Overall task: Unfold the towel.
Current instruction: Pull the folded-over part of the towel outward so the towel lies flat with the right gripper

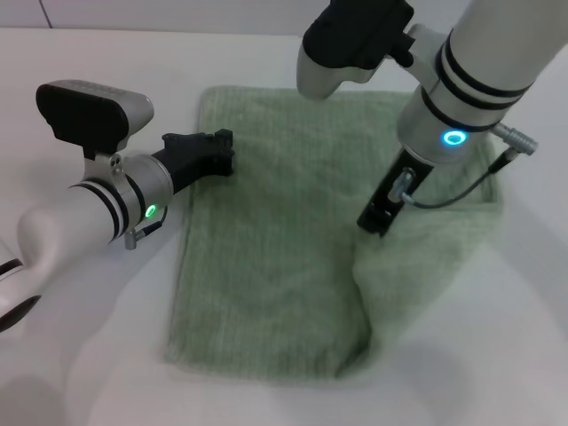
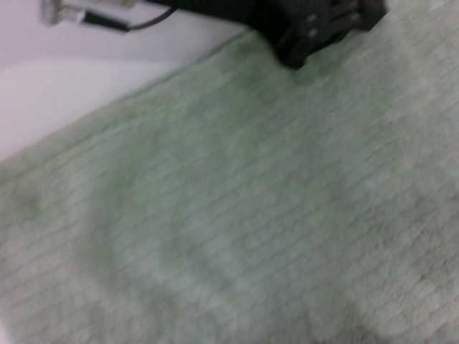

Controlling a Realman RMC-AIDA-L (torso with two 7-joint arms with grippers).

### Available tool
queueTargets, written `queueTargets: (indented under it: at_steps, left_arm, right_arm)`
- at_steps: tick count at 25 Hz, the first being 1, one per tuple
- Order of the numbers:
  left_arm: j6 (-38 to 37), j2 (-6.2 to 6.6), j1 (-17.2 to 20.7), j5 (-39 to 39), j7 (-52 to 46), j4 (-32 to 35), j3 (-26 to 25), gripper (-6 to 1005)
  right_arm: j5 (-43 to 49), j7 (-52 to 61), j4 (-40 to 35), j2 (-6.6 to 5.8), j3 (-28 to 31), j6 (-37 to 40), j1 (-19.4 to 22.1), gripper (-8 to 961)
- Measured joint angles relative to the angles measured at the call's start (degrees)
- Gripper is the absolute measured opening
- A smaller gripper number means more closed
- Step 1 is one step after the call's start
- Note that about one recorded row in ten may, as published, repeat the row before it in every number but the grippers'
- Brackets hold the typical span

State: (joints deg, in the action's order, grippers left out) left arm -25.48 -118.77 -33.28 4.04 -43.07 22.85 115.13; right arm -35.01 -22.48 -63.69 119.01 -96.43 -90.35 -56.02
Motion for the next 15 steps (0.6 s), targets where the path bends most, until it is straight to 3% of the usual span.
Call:
queueTargets:
  at_steps: [6,15]
  left_arm:
    - [0.0,0.03,0.1,0.0,0.0,0.0,0.0,-2]
    - [0.0,0.03,0.1,0.0,0.0,0.0,0.0,-2]
  right_arm:
    - [-0.3,0.0,-3.0,0.11,-0.6,-8.6,-0.3,19]
    - [-0.4,0.5,-2.9,0.17,-1.1,-12.4,-0.7,19]
